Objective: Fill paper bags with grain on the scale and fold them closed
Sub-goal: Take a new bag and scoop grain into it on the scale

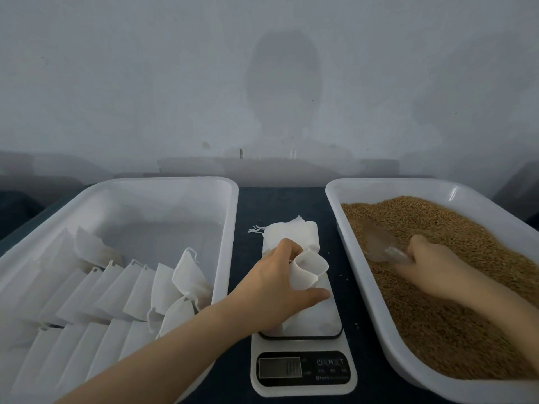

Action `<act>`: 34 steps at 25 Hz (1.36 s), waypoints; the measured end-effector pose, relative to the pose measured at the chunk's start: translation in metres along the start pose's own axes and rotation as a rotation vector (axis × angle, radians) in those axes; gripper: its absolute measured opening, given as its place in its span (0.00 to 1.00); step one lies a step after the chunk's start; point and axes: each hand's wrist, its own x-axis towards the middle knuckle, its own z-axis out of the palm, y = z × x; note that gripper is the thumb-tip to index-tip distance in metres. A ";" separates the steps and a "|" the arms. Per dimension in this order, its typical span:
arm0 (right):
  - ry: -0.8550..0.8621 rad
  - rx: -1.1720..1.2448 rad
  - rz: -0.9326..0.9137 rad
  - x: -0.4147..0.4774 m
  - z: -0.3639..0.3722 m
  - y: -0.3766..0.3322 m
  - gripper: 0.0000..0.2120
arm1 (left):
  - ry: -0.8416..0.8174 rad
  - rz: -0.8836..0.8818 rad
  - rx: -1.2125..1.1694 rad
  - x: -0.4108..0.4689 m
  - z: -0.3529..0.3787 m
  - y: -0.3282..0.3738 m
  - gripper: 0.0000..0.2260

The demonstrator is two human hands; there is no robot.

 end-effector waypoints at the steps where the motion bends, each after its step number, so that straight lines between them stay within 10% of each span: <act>1: -0.007 0.072 0.014 -0.003 -0.004 0.003 0.13 | -0.001 0.003 -0.003 0.000 0.000 0.000 0.24; 14: 0.112 -0.069 -0.017 -0.014 -0.033 0.064 0.09 | -0.041 -0.013 -0.080 0.002 -0.001 -0.004 0.22; 22: 0.235 0.181 -0.303 -0.054 -0.069 0.045 0.10 | -0.064 -0.040 -0.064 0.005 0.000 -0.007 0.23; 34: 0.185 -0.089 -0.581 -0.066 -0.084 -0.010 0.15 | -0.002 0.048 0.158 0.009 0.004 -0.009 0.27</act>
